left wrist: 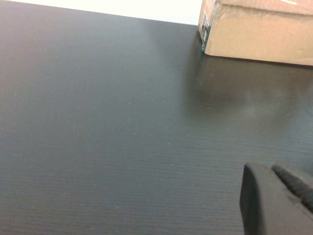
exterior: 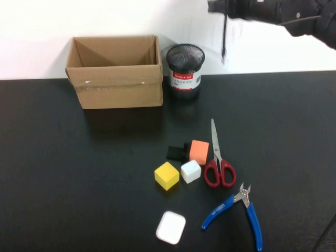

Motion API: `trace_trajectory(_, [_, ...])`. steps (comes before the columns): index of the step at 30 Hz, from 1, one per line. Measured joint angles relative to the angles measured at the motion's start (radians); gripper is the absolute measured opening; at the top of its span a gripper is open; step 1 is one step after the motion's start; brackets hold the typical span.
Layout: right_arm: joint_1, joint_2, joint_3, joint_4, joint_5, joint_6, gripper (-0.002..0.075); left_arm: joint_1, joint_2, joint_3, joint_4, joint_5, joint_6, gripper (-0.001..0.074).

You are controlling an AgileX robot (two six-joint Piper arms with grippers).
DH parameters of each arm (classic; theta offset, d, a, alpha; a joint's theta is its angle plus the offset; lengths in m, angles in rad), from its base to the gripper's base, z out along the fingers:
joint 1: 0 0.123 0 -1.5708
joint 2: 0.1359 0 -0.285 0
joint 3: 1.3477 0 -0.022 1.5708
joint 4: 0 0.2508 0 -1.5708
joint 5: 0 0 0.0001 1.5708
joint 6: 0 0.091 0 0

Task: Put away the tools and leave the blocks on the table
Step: Place the long Screwdriver into the round holder

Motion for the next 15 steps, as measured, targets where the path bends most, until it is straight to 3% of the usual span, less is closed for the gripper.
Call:
trace_trajectory(8, [0.020,0.092,0.000,0.092,-0.372,-0.001,0.0041,0.000,0.000,0.000,0.000,0.000,0.000,0.0003])
trace_trajectory(15, [0.064,0.187,0.000,-0.019,-0.569,-0.001,0.0041,0.000,0.000,0.000,0.000,0.000,0.000,0.0003])
